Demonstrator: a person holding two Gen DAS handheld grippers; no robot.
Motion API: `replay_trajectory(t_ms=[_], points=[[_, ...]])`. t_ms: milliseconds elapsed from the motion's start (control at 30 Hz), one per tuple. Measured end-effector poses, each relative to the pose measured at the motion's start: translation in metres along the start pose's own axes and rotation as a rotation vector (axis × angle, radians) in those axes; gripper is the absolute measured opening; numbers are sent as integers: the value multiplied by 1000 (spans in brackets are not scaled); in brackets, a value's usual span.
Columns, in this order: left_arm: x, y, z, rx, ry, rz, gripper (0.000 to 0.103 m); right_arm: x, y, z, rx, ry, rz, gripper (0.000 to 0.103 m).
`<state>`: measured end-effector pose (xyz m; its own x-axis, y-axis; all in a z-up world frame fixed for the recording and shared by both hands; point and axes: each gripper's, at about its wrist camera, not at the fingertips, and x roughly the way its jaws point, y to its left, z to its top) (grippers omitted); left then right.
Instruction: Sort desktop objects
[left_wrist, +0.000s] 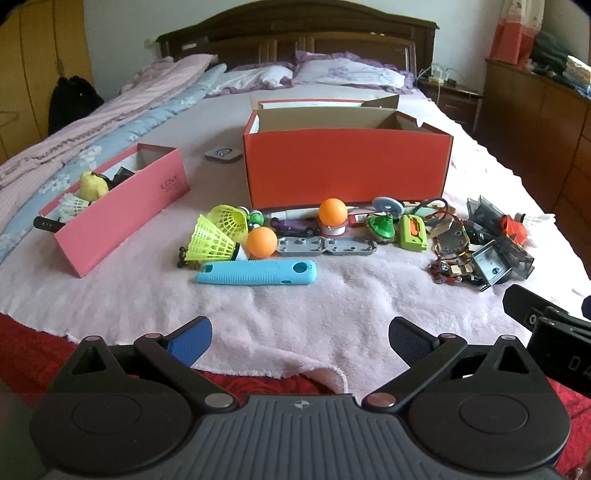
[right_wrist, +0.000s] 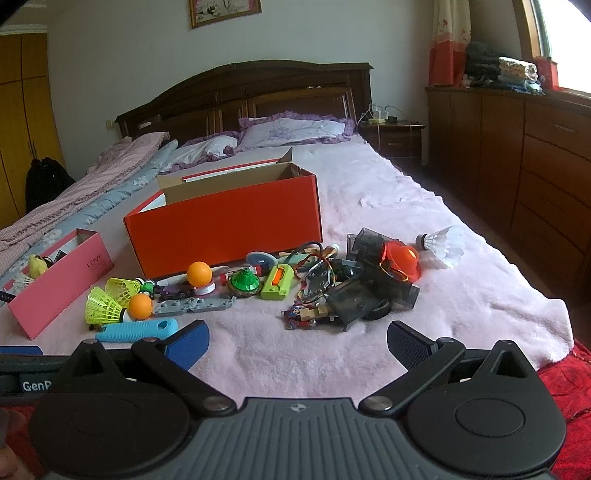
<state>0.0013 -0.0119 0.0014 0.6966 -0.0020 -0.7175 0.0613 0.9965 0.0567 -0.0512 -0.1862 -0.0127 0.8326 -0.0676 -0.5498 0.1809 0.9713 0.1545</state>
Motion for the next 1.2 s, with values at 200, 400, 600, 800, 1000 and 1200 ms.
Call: replay_trajectory(t_ms=[200,400,600,800,1000,1200], points=[[3,1,0,-3,9,5,103,2,0,0,-4,6,0,103],[6,1,0,-3,14,2,103,5,1,0,-6,15,0,103],[8,0,-1,6,21,-11,103,8,0,-1,-3,22,-3,103],[13,1,7,3,26,-20,103,12,1,5,-13,25,-1,103],[22,-1,15,8,41,-20,103,19,2,13,-26,37,-5,103],[36,-1,24,12,61,-15,103,37,-1,20,-12,61,-10,103]])
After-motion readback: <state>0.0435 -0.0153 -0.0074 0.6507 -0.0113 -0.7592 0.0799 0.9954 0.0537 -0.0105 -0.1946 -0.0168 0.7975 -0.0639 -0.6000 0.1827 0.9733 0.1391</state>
